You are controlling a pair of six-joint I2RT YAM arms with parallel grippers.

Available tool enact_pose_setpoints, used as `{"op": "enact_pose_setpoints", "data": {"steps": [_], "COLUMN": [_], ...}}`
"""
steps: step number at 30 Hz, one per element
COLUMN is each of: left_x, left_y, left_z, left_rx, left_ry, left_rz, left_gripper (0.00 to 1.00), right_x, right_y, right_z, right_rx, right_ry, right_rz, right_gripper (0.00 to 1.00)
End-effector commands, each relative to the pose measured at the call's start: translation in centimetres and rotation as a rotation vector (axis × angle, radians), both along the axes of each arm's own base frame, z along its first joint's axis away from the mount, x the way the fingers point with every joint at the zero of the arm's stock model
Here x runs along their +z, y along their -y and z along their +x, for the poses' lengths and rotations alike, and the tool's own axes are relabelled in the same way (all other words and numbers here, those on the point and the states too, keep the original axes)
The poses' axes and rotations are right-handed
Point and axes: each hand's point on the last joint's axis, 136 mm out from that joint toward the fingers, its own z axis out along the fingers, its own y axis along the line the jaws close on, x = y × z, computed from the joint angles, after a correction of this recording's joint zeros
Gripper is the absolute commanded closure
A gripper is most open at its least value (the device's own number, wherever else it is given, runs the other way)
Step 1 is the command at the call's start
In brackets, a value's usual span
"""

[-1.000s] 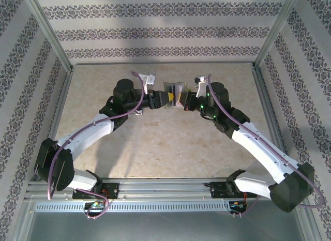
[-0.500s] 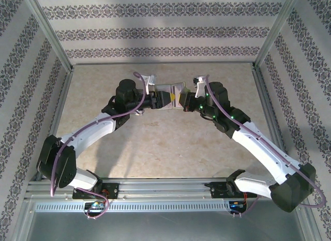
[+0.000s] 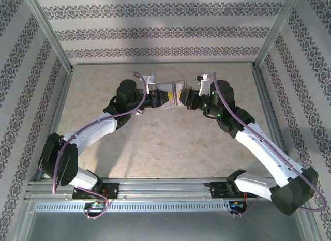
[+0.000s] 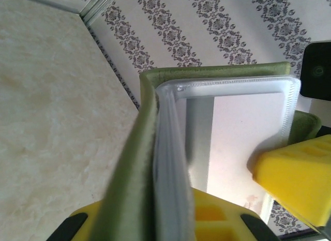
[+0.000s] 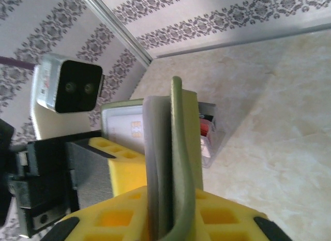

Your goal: Take the credit cards out of the card holder

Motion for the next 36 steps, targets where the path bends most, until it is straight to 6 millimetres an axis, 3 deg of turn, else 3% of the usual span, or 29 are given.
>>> {"op": "enact_pose_setpoints", "data": {"steps": [1,16,30,36], "left_x": [1.21,1.17,1.16,1.16], "left_y": [0.80,0.81,0.90,0.94], "left_z": [-0.74,-0.73,-0.80,-0.81], "left_rx": [-0.051,-0.050,-0.056,-0.060], "left_ry": [0.043,0.040,0.037,0.039], "left_rz": [-0.051,-0.056,-0.059,-0.058], "left_gripper": [0.87,0.88,0.88,0.88], "right_x": [1.96,2.38,2.45,2.45], "right_y": [-0.38,-0.39,-0.36,-0.52], "right_z": [-0.57,-1.22,-1.29,-1.22], "right_rx": [0.045,0.074,0.083,0.091], "right_ry": [0.043,0.058,0.065,0.061], "right_rz": [0.081,0.123,0.140,0.156], "right_gripper": [0.76,0.67,0.70,0.65]}}
